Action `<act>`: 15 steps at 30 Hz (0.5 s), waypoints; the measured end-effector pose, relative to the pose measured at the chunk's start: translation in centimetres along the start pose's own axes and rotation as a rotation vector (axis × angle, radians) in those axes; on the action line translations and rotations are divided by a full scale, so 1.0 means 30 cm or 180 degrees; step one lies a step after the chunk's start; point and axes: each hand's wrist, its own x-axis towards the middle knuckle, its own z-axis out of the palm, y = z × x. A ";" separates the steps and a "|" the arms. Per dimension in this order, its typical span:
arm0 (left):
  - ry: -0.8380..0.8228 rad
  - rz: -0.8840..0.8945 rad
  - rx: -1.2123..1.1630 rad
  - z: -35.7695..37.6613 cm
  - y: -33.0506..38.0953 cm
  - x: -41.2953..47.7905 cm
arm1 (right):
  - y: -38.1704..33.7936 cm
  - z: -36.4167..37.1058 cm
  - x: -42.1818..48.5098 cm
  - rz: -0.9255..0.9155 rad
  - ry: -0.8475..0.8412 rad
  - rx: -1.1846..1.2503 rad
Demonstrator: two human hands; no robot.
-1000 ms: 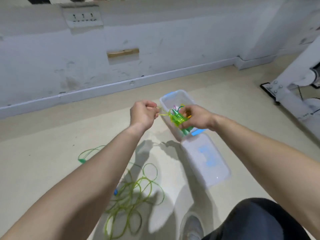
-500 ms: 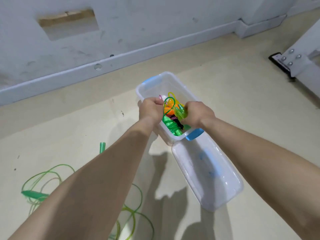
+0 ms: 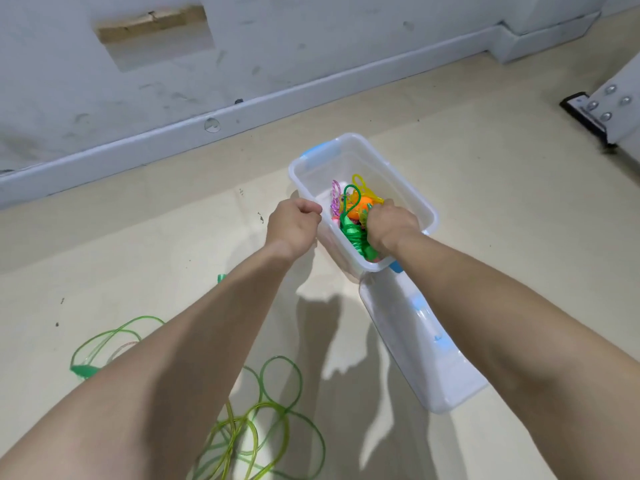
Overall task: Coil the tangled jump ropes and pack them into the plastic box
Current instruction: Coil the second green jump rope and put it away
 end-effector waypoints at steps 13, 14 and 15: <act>-0.0027 -0.0142 0.0099 -0.113 -0.010 -0.178 | -0.023 -0.118 -0.159 -0.0071 -0.0021 0.0288; -0.0038 -0.0190 0.0160 -0.138 -0.013 -0.223 | -0.043 -0.154 -0.202 -0.0202 -0.0110 0.0249; -0.0045 -0.0226 0.0233 -0.165 -0.018 -0.273 | -0.068 -0.192 -0.250 -0.0366 -0.0163 0.0172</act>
